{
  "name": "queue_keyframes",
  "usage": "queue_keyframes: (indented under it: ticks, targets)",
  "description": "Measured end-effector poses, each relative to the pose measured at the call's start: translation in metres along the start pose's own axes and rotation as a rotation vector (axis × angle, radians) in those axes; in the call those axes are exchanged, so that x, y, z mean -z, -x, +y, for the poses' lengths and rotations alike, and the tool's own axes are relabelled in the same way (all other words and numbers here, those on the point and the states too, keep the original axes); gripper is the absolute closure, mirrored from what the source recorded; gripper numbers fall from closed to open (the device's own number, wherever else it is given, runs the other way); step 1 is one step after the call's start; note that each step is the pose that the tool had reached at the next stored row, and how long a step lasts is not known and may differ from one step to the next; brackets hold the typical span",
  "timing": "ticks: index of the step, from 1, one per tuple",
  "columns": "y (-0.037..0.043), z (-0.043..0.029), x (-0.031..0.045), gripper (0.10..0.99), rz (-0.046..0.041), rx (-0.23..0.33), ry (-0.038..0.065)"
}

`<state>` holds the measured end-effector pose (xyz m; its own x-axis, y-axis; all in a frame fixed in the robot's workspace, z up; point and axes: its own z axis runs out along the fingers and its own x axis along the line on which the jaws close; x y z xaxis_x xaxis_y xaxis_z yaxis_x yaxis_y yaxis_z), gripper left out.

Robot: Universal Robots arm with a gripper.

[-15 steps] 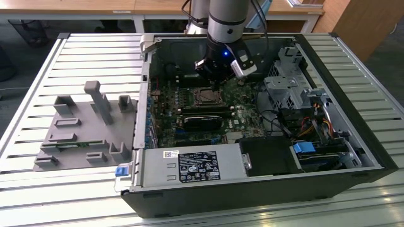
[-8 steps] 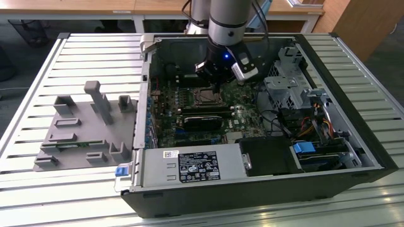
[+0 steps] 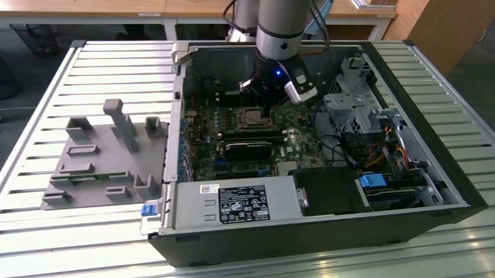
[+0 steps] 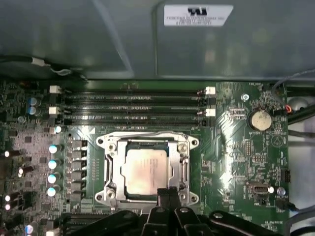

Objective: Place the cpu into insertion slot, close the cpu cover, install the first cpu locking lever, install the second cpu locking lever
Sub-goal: 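Install the second cpu locking lever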

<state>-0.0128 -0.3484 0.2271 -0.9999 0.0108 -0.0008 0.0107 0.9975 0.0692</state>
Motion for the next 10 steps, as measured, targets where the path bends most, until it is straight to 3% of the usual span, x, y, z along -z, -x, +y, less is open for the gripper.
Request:
queue_keyframes:
  ticks: [10]
  targets:
    - [0.0000,-0.0173,0.0008,0.980,0.0003,0.001,0.024]
